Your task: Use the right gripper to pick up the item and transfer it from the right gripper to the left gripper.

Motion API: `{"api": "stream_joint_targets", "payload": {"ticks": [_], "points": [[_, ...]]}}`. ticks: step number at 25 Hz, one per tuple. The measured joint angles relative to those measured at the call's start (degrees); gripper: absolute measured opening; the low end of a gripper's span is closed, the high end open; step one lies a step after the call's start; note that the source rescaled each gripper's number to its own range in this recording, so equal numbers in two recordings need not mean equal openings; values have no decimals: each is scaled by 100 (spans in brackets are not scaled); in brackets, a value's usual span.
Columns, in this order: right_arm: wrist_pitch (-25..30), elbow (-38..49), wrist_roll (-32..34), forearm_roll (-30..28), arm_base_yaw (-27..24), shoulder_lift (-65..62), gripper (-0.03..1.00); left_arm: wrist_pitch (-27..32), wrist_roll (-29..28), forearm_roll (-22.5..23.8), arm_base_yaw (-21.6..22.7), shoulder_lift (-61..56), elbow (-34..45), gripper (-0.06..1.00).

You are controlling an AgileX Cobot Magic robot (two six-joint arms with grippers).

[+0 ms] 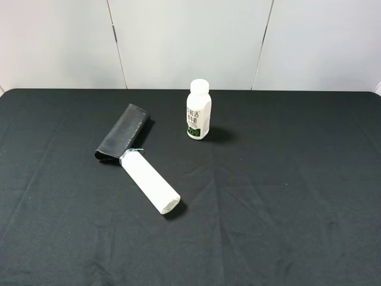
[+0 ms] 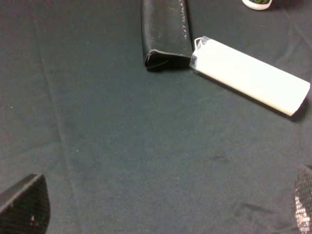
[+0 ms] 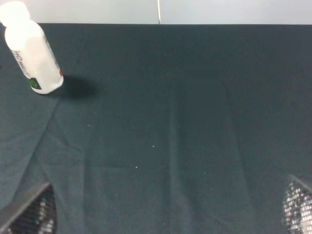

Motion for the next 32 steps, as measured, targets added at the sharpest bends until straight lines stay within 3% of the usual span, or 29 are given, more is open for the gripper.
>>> {"api": "stream_joint_targets", "payload": {"ticks": [4,9,13,32], "points": [[0,0,0,4,-448,0,100,-13,6,0,316,0,0,99],[0,0,0,4,-1457,0,100,-19,6,0,1397,0,0,99],[-5,0,0,4,-1776,0,100,-24,6,0,2008,-32,0,99],[-5,0,11,4,-1786,0,100,-26,6,5,2091,-142,0,99]]}}
